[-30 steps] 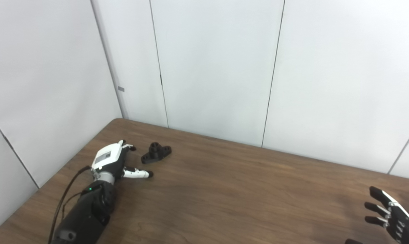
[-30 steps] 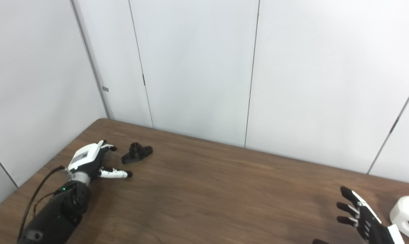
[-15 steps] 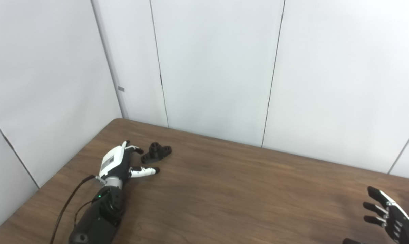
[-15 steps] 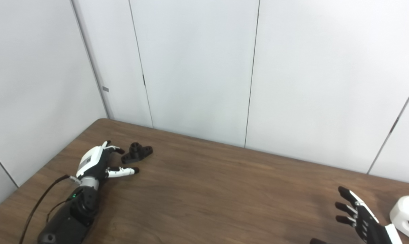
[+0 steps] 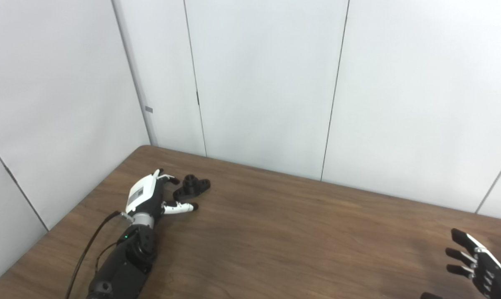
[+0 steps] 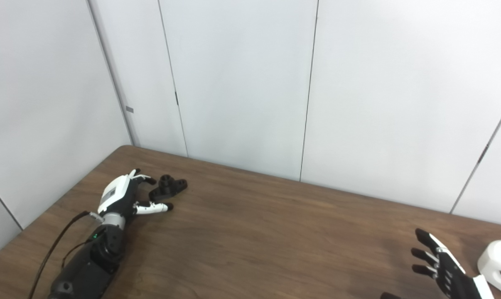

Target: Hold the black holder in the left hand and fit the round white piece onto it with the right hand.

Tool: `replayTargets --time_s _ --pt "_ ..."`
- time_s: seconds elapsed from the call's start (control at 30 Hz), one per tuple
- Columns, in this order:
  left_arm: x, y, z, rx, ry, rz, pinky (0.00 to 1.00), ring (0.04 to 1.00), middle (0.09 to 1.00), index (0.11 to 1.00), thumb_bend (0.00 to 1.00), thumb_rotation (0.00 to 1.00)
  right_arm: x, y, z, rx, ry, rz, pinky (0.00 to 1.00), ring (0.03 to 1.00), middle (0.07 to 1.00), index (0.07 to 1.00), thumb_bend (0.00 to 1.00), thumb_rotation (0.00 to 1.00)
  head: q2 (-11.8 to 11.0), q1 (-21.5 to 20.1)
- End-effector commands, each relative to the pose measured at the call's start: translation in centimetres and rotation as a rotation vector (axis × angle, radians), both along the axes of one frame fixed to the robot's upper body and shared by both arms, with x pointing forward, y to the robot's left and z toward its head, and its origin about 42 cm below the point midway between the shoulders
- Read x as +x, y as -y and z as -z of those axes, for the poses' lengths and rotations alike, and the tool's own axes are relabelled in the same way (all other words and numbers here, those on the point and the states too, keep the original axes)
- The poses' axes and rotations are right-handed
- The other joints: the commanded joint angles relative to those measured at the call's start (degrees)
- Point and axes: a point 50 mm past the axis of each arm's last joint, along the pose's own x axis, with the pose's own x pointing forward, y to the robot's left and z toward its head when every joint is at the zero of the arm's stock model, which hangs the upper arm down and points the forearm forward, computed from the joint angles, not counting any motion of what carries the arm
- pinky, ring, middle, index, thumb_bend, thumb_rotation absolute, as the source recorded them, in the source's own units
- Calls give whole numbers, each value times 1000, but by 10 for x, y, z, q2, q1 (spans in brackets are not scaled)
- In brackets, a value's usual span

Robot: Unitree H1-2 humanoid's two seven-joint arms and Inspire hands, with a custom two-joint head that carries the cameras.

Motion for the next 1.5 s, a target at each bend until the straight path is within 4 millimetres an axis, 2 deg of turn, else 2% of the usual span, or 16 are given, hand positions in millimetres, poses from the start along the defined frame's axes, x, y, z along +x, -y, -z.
replayTargets --time_s 0.0,0.33,0.83,1.03,1.13,1.23,1.27,1.3,1.47 --pt "9 0 -8 2 5 2 885 1000 987 747 887 273 0 0 -19 -5 74 -11 730 831 909 882 669 0 0 -1" --pt "11 2 1 12 -11 -2 855 992 972 749 895 280 -2 1 -20 -8 68 -12 737 831 911 881 666 0 5 -7" --pt "14 7 11 -21 -51 9 884 1000 970 736 882 275 -6 3 -22 -22 71 -6 721 825 907 879 673 0 14 -11" --pt "15 15 15 -44 -105 52 908 1000 966 728 822 261 -7 5 -21 -22 70 -1 731 826 913 878 671 0 16 -12" --pt "15 19 19 -52 -121 73 871 1000 959 706 806 249 -7 5 -21 -29 73 5 713 817 909 870 681 0 18 -13" --pt "16 22 25 -74 -129 84 889 1000 941 638 789 189 -8 6 -21 -27 72 7 717 820 907 869 679 0 20 -14" --pt "16 23 27 -70 -136 84 900 998 927 565 660 127 -8 6 -21 -28 73 8 716 820 907 869 674 0 20 -14" --pt "17 24 29 -66 -139 83 908 988 908 518 579 86 -8 6 -21 -29 73 8 714 819 905 868 666 0 20 -14" --pt "16 28 39 -47 -140 82 924 970 880 487 525 54 -8 9 -20 -31 75 12 711 814 900 863 660 0 22 -16"
